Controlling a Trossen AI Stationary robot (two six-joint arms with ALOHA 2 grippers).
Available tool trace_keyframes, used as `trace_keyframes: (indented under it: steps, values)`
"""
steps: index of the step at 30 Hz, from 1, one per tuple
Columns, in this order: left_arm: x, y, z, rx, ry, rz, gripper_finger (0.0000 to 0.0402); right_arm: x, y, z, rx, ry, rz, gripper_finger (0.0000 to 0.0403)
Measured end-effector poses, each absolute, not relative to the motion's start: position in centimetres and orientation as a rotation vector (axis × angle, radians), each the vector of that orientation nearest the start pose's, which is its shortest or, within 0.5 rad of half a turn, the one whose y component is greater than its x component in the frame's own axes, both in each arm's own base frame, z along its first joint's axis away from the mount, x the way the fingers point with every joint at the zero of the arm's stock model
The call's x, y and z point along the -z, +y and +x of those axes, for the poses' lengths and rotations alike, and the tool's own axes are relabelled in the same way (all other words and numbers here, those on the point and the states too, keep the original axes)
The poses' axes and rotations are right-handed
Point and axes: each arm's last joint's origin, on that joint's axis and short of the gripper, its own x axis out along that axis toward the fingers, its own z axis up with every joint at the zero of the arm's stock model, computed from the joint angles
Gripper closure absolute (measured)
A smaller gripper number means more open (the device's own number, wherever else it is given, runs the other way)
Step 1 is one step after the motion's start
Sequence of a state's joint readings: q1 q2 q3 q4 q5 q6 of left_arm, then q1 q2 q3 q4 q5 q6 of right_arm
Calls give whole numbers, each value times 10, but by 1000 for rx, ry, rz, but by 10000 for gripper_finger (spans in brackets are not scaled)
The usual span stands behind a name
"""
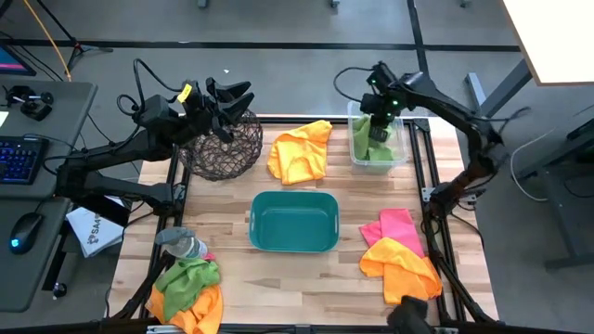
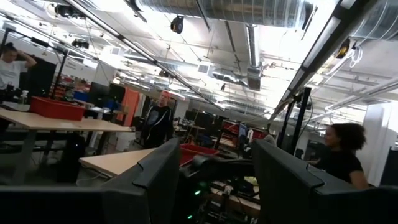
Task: Sort microfiber towel by color & place in baskets
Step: Put the right green microfiber cloth into the transparent bin
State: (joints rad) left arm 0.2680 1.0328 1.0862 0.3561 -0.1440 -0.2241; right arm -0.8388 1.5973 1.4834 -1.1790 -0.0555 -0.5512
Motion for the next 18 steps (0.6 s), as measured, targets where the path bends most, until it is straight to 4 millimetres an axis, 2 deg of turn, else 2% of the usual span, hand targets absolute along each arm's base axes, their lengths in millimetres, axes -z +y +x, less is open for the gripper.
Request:
trace_keyframes:
  steps: [5, 9, 14, 18]
  values:
    - [-441, 61, 206, -355, -456, -199, 216, -274, -248, 208, 250, 1383, 173, 403]
    - [-442, 61, 206, -354, -457, -201, 216, -250, -259, 210, 183, 1457, 209, 403]
    - [-442, 61, 206, -353, -457, -202, 216, -229, -263, 213, 99, 1522, 234, 403]
    - [-442, 61, 206, -353, -457, -201, 216, -205, -257, 210, 71, 1528, 234, 403]
